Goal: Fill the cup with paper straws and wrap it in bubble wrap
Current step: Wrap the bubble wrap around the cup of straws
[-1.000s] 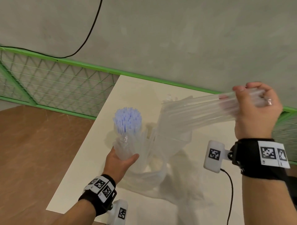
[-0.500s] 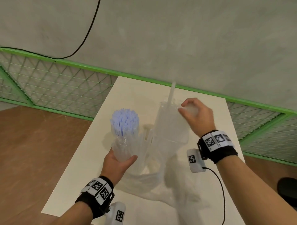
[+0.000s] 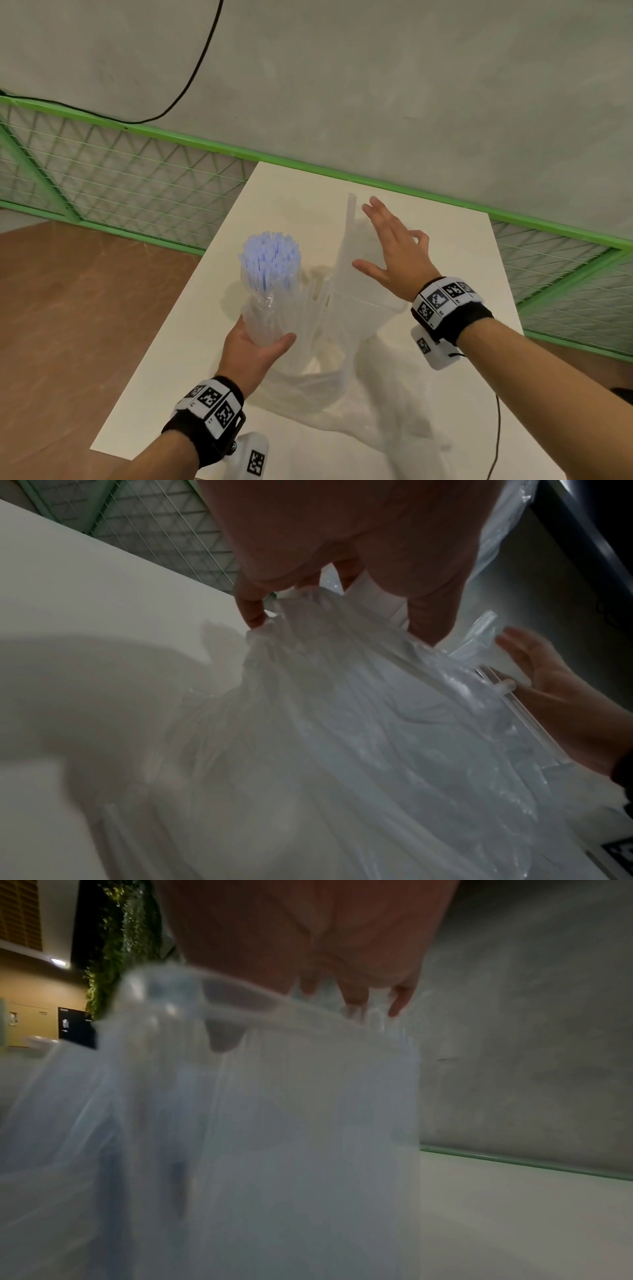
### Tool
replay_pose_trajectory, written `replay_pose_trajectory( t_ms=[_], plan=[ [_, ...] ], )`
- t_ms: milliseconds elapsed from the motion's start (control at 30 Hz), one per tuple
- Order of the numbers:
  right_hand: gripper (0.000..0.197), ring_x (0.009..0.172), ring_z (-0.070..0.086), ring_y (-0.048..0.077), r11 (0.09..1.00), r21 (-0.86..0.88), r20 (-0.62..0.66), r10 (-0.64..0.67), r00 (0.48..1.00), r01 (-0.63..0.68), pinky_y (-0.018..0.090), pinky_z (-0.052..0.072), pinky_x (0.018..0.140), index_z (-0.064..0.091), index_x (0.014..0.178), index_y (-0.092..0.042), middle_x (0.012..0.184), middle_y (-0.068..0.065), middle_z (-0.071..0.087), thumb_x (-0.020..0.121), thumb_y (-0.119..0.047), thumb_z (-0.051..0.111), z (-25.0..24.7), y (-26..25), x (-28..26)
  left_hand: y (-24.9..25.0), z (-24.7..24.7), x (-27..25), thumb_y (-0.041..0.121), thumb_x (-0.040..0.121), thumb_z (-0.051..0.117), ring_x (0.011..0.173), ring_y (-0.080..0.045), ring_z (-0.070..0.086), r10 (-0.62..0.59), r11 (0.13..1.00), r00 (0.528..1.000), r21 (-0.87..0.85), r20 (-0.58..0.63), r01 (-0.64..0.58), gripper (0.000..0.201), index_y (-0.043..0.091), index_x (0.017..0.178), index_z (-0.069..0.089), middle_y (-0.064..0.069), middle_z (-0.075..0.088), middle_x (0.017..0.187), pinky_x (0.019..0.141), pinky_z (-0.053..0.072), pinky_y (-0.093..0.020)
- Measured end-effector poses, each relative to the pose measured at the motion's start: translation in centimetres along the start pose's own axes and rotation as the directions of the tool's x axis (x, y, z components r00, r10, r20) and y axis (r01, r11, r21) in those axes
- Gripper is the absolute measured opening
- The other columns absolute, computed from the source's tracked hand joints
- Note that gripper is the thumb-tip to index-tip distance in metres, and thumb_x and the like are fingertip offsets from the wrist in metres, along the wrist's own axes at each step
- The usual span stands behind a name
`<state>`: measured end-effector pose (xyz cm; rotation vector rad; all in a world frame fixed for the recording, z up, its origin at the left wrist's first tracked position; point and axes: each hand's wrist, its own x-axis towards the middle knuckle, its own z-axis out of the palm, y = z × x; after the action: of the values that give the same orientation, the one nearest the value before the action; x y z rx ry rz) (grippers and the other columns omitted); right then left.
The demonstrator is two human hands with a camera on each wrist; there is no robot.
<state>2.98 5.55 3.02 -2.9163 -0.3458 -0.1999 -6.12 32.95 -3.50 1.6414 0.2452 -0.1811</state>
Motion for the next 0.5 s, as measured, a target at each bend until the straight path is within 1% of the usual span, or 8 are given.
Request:
replay_pose_trajectory(
  t_ms=[33, 100, 167, 233, 300, 367, 433, 500],
  plan=[
    [0.092, 0.146, 0.020, 0.011, 1.000, 0.008, -0.030, -0.028, 0.999, 0.028, 0.047, 0.027, 0.105, -0.004, 0.154, -0.036, 0.162, -0.017, -0.010, 0.087, -0.060, 0.056, 0.0, -0.1, 0.2, 0.0, 0.0, 0.0, 0.003, 0.072, 0.085, 0.076, 0.007, 0.068, 0.001, 1.000, 1.000, 0.004, 0.003, -0.001, 0.048, 0.024, 0.107, 0.060, 0.006, 0.072, 0.093, 0.065, 0.049, -0.006],
    [0.102, 0.144, 0.025, 0.009, 0.996, 0.041, -0.032, -0.082, 0.996, 0.083, 0.049, 0.032, 0.101, -0.006, 0.153, -0.038, 0.161, -0.019, -0.013, 0.083, -0.053, 0.067, -0.2, -0.3, 0.7, 0.0, 0.0, -0.1, 0.005, 0.071, 0.086, 0.078, 0.005, 0.068, 0.003, 1.000, 1.000, 0.014, 0.005, -0.003, 0.046, 0.024, 0.106, 0.061, 0.005, 0.073, 0.094, 0.066, 0.050, -0.007],
    [0.113, 0.143, 0.025, 0.011, 0.992, 0.044, 0.014, -0.121, 0.993, 0.121, 0.050, 0.034, 0.099, -0.010, 0.151, -0.041, 0.160, -0.020, -0.018, 0.077, -0.046, 0.075, -0.6, -0.5, 1.4, 0.0, -0.1, -0.1, 0.005, 0.072, 0.086, 0.079, 0.005, 0.068, 0.007, 1.000, 1.000, 0.024, 0.002, -0.007, 0.045, 0.028, 0.101, 0.061, 0.005, 0.073, 0.093, 0.066, 0.050, -0.008],
    [0.117, 0.145, 0.021, 0.014, 0.991, -0.001, 0.095, -0.136, 0.986, 0.136, 0.050, 0.031, 0.100, -0.010, 0.151, -0.043, 0.160, -0.020, -0.015, 0.074, -0.044, 0.077, -0.9, -0.7, 2.0, 0.0, -0.2, -0.1, 0.005, 0.072, 0.086, 0.079, 0.005, 0.068, 0.005, 1.000, 1.000, 0.027, 0.000, -0.005, 0.045, 0.029, 0.100, 0.060, 0.006, 0.073, 0.093, 0.066, 0.049, -0.008],
    [0.110, 0.145, 0.019, 0.013, 0.992, -0.022, 0.142, -0.120, 0.983, 0.125, 0.050, 0.027, 0.104, 0.000, 0.152, -0.043, 0.162, -0.015, 0.003, 0.074, -0.044, 0.077, -1.0, -0.6, 2.2, 0.0, -0.2, -0.1, 0.006, 0.072, 0.086, 0.078, 0.005, 0.068, 0.005, 1.000, 1.000, 0.031, -0.003, -0.005, 0.045, 0.027, 0.102, 0.061, 0.005, 0.073, 0.093, 0.065, 0.048, -0.007],
    [0.094, 0.141, 0.027, 0.012, 0.991, -0.020, 0.089, -0.128, 0.988, 0.130, 0.049, 0.031, 0.102, 0.020, 0.149, -0.042, 0.157, -0.011, 0.025, 0.075, -0.045, 0.077, -0.8, -0.2, 1.8, 0.0, -0.2, 0.0, 0.005, 0.071, 0.086, 0.078, 0.005, 0.068, 0.010, 1.000, 1.000, 0.026, -0.006, -0.010, 0.044, 0.025, 0.103, 0.062, 0.005, 0.073, 0.092, 0.065, 0.049, -0.006],
    [0.075, 0.134, 0.041, 0.017, 0.982, -0.021, -0.025, -0.188, 0.982, 0.188, 0.048, 0.038, 0.096, 0.045, 0.139, -0.037, 0.142, -0.007, 0.048, 0.073, -0.043, 0.081, -0.2, 0.4, 1.1, 0.0, -0.2, 0.1, 0.004, 0.071, 0.085, 0.077, 0.005, 0.068, 0.012, 1.000, 1.000, 0.015, -0.009, -0.012, 0.045, 0.025, 0.103, 0.061, 0.005, 0.073, 0.092, 0.066, 0.049, -0.006],
    [0.059, 0.125, 0.053, 0.022, 0.972, -0.030, -0.093, -0.236, 0.967, 0.235, 0.050, 0.041, 0.091, 0.060, 0.126, -0.032, 0.125, -0.005, 0.063, 0.072, -0.042, 0.082, 0.8, 1.1, 0.3, -0.1, -0.1, 0.1, 0.003, 0.071, 0.085, 0.078, 0.003, 0.069, 0.008, 1.000, 1.000, 0.005, -0.008, -0.008, 0.047, 0.022, 0.107, 0.062, 0.005, 0.074, 0.093, 0.067, 0.050, -0.006]
  ],
)
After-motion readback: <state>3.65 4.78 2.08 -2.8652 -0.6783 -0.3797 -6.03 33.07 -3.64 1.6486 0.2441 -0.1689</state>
